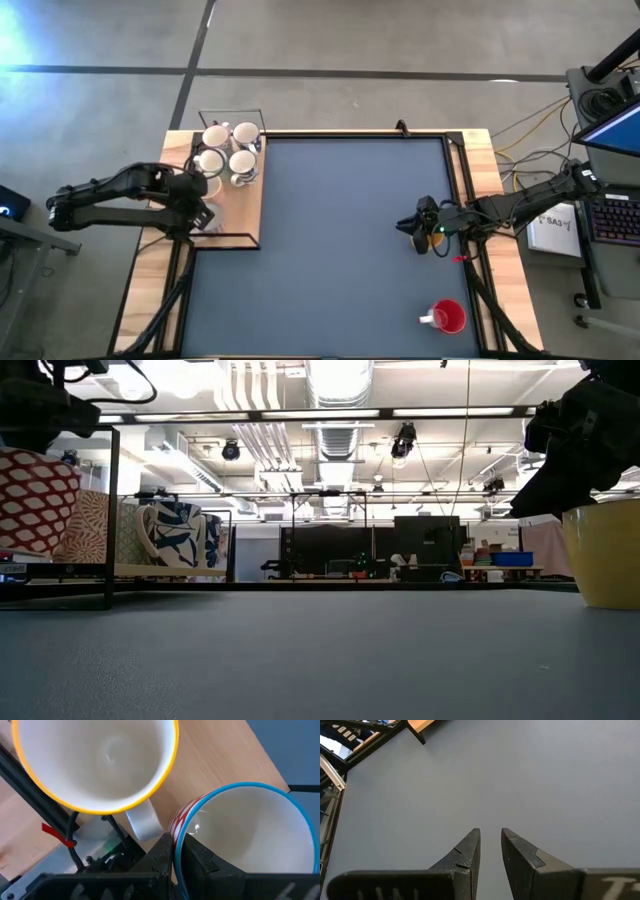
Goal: Place coffee mugs
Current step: Put the red patterned mug on the shelf
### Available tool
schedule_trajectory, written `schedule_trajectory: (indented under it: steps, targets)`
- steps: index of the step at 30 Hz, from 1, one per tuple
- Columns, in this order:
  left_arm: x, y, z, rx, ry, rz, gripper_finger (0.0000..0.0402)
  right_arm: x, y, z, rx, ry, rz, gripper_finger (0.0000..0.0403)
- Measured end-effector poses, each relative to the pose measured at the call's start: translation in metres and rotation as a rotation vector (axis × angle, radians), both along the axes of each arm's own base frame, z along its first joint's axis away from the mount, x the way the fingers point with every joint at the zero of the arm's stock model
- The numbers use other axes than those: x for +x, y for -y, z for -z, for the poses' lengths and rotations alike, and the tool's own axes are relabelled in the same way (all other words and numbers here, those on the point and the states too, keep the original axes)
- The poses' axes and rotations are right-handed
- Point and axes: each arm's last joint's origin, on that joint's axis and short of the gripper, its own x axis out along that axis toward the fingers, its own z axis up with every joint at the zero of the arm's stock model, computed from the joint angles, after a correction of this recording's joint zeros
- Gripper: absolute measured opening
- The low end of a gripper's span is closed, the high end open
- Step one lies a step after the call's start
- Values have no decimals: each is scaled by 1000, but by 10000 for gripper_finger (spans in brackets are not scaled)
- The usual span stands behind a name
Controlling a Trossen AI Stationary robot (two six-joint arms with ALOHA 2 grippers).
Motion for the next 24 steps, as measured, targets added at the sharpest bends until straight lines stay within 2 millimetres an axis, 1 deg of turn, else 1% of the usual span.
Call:
schedule_trajectory:
  steps: [9,17,24]
  targets:
    - [2,0,6,-16,-19,-4,15,0,0,0,0,0,0,68]
    - [2,0,6,-20,-7,-23,28,0,0,0,0,0,0,68]
    - [2,0,6,-25,-5,-45,51,0,0,0,0,0,0,68]
